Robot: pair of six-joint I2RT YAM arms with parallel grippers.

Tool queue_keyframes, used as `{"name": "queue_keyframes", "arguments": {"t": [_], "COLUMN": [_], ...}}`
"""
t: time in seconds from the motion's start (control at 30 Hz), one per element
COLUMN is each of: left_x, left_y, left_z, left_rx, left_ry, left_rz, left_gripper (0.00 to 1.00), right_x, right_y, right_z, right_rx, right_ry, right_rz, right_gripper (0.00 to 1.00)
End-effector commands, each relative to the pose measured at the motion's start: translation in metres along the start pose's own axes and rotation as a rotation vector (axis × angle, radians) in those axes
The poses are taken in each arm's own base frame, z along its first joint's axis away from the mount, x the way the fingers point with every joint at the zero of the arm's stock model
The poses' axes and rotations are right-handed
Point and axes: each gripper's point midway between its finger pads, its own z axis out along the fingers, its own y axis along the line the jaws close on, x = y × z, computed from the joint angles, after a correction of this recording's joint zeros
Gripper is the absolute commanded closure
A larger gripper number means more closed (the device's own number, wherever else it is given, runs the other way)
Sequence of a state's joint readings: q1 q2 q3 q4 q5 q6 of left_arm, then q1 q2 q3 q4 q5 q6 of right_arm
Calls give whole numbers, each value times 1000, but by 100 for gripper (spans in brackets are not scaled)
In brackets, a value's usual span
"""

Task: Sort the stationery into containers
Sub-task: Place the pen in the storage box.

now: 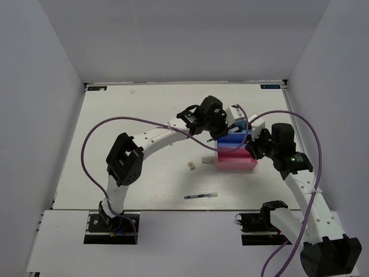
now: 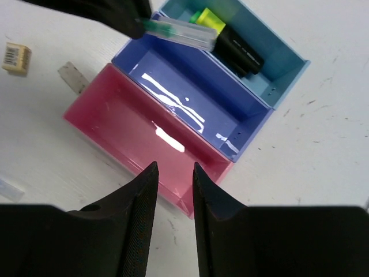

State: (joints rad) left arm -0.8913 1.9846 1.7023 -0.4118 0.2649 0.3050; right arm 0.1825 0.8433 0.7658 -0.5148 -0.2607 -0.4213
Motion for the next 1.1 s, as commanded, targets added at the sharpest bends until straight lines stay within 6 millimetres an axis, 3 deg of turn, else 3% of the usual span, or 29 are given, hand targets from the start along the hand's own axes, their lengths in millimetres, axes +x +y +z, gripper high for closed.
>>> {"name": "queue_keyframes", "arguments": {"t": [0.0,0.1,0.13,0.17,0.23,0.57,0.73,0.87,0.9,0.97,1.0,1.07], "left_x": [-48,-54,-75,-64,-75,-54,-41,-32,-28,-28,-27,-28], "left_y": [2,7,10,8,11,8,11,15,16,18,20,20], "left_z": [0,15,11,24,27,63,70,74,74,73,70,68], "left_rx": [92,109,101,123,122,148,122,95,90,80,69,62], "left_ry": [-135,-160,-201,-181,-211,-216,-197,-182,-174,-179,-177,-178], "left_rz": [81,68,66,50,39,-74,-108,-120,-126,-134,-143,-139], "left_gripper": [100,100,100,100,100,100,100,91,83,76,67,60], "right_x": [-7,-3,-2,-3,-3,-1,-1,1,3,2,1,3], "right_y": [-13,-10,-11,-12,-13,-13,-13,-13,-14,-14,-12,-15], "right_z": [-5,-6,-6,-7,-8,-11,-11,-11,-10,-11,-10,-10], "right_rx": [60,48,50,55,65,72,77,81,82,85,79,87], "right_ry": [-20,-6,-2,-4,0,5,6,9,14,9,7,11], "right_rz": [-78,-94,-109,-113,-124,-148,-153,-161,-160,-160,-165,-157], "right_gripper": [66,66,66,66,67,67,59,54,54,53,53,51]}}
